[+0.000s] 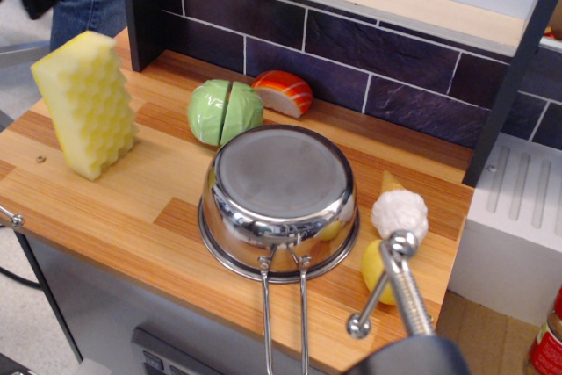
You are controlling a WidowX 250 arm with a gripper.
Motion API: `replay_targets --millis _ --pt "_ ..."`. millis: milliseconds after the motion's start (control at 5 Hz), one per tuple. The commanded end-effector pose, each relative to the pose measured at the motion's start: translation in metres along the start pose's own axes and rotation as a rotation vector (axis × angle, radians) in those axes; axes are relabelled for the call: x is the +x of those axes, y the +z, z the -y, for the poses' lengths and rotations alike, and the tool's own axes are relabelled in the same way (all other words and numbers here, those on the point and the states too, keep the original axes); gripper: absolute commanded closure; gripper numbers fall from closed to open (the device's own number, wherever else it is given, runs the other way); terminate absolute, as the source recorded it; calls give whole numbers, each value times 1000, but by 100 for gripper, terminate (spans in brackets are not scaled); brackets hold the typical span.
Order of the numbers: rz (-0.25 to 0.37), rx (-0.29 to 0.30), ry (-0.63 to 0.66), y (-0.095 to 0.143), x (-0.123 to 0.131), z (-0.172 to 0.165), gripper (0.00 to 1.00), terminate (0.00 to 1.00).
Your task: Wipe pot with sponge
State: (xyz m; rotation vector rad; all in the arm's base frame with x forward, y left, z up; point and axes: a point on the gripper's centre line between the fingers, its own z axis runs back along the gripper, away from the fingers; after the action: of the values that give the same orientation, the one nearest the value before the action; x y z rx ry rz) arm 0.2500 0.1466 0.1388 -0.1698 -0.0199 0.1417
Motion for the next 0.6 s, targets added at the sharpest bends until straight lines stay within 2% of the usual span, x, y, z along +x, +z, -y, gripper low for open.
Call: replay_targets --millis 0,400 --pt "17 73 -10 -12 9 12 0 0" --pt "3 102 -22 -49 10 13 0 0"
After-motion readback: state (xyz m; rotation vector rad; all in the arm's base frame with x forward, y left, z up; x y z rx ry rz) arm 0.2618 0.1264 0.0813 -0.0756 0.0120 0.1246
